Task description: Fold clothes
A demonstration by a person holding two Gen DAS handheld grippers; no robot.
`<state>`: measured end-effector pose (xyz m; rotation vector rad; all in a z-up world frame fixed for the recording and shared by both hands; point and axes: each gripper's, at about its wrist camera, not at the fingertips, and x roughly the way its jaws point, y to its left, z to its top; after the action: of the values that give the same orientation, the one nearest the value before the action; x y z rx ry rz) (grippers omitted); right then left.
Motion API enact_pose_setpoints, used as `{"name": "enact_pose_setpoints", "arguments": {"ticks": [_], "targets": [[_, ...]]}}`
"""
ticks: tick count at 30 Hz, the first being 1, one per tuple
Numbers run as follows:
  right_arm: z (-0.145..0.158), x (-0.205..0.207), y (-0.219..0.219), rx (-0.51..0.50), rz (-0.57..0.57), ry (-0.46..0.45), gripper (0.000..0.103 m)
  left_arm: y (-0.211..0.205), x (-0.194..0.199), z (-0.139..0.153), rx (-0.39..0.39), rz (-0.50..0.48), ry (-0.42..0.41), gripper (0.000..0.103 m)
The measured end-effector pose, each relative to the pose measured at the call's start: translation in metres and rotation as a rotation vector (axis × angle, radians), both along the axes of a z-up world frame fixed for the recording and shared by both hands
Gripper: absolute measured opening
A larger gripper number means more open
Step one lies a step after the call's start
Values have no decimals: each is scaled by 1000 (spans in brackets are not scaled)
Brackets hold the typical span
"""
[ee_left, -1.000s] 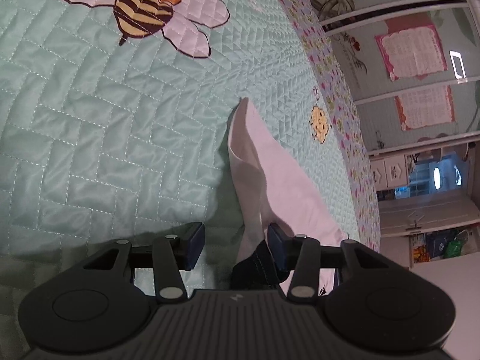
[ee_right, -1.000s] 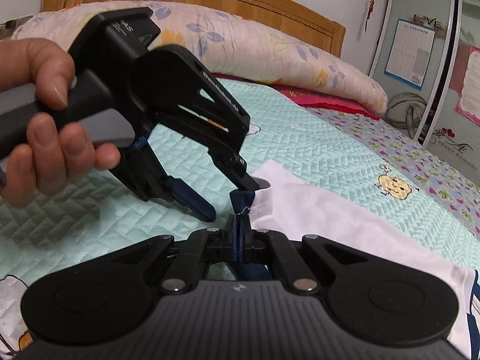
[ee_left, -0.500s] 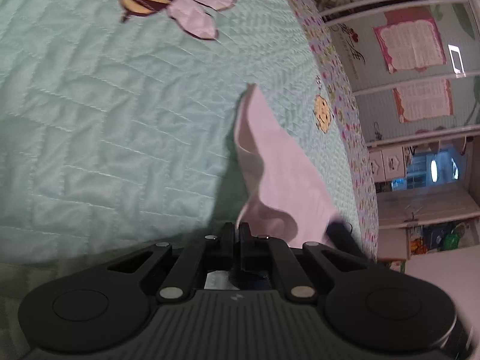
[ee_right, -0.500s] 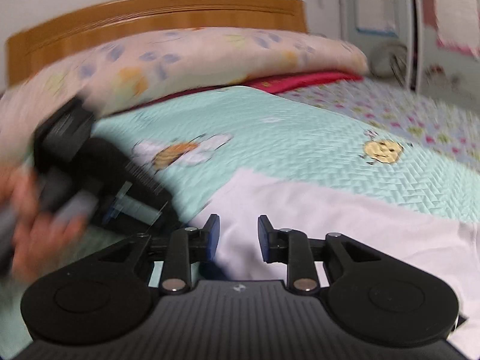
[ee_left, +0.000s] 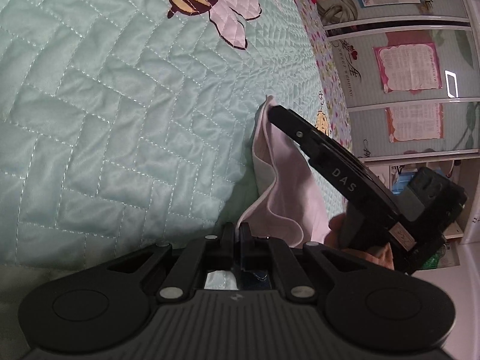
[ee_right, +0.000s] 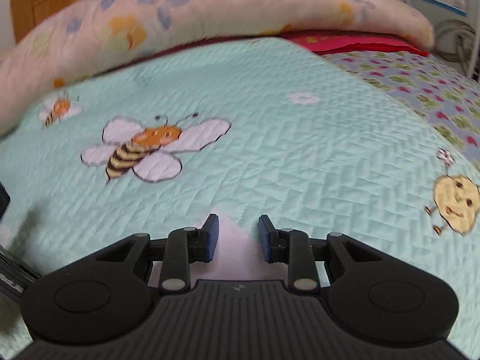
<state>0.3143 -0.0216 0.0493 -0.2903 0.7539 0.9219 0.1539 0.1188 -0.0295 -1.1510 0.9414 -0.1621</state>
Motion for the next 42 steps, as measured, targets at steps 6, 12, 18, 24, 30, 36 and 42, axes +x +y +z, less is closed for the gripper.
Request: {"name": "enact_pose_setpoints", "arguments": {"ticks": [6, 12, 18, 24, 30, 36, 42], "targets": [[-9, 11, 14, -64, 92, 25, 36, 0, 0, -4, -14, -4, -6, 4], [0, 5, 18, -74, 102, 75, 0, 5, 0, 0, -2, 9, 7, 3], [24, 20, 1, 65, -59, 19, 0, 29, -4, 19, 73, 10, 21, 3], [1, 24, 9, 27, -66, 5, 0, 27, -2, 18, 141, -25, 34, 3], [-15, 31, 6, 97, -132, 55, 5, 31, -6, 25, 185, -3, 13, 4], [16, 28, -47, 380, -292, 172, 23, 32, -31, 57, 335, 15, -124, 5], [26, -19, -122, 462, -436, 206, 24, -16, -12, 73, 482, -187, -279, 24]]}}
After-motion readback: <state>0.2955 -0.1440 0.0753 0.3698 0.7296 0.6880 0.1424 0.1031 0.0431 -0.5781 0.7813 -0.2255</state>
